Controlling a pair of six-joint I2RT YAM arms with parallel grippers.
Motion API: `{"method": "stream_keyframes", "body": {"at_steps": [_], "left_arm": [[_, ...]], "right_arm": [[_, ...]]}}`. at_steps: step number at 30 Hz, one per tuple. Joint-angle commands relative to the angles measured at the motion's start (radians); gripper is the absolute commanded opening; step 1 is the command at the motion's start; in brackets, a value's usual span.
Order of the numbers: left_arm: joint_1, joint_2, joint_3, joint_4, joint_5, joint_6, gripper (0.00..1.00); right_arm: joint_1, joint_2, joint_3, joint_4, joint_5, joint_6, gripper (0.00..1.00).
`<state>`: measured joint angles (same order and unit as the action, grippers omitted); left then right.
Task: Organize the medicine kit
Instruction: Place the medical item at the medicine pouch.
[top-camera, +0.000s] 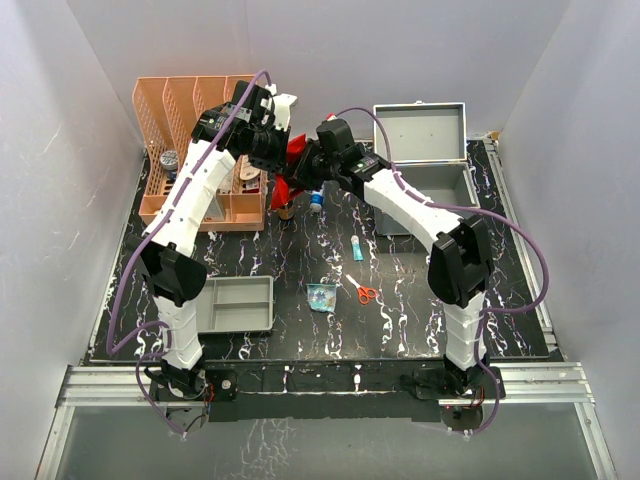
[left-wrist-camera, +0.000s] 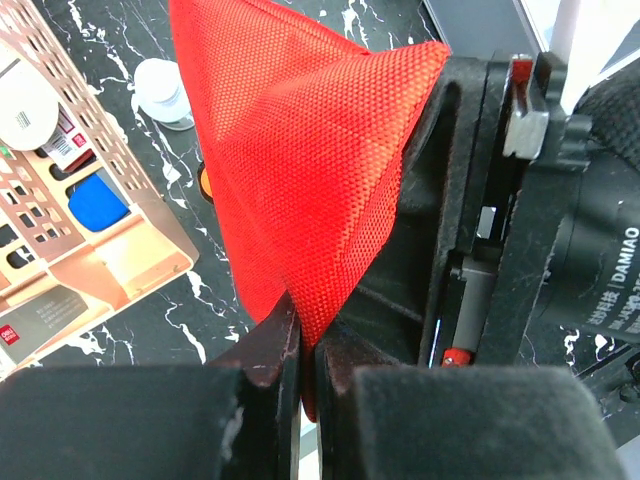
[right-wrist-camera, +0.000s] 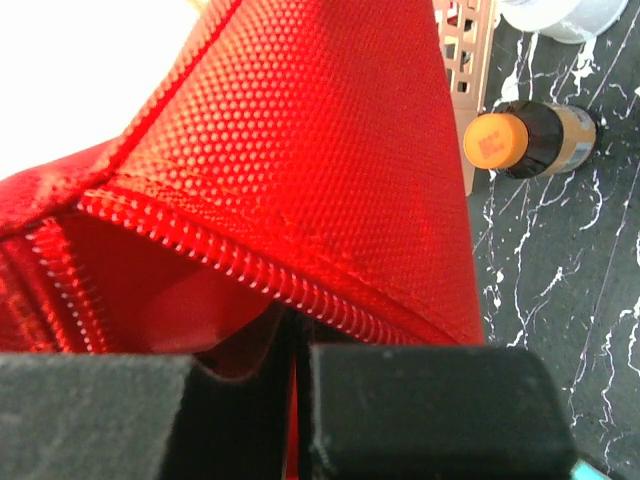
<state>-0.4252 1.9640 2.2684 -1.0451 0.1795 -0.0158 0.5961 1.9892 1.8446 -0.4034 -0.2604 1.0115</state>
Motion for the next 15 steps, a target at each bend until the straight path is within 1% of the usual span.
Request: {"method": "stream_keyframes", "body": {"at_steps": [1,3,11,15], "left_arm": [[-0.006,-0.025,0.003,0.013,0.024,-0.008,0.00],[-0.006,-0.026,0.002,0.011,0.018,-0.005,0.00],[-0.006,-0.032,-0.026,-0.021,-0.026,0.013,0.00],[-0.004,-0.037,-0.045,-0.023,-0.043,0.025,0.00]], "right_arm": [[0.007,-0.001,0.082,-0.034,0.005,-0.027,0.00],[0.007,-0.014,0.080,-0.047,0.019,-0.039,0.00],[-0.031,-0.174,0.076,-0.096,0.150,-0.093,0.24],[-0.050,-0.232,0.071,-0.177,0.187,-0.134,0.30]]}}
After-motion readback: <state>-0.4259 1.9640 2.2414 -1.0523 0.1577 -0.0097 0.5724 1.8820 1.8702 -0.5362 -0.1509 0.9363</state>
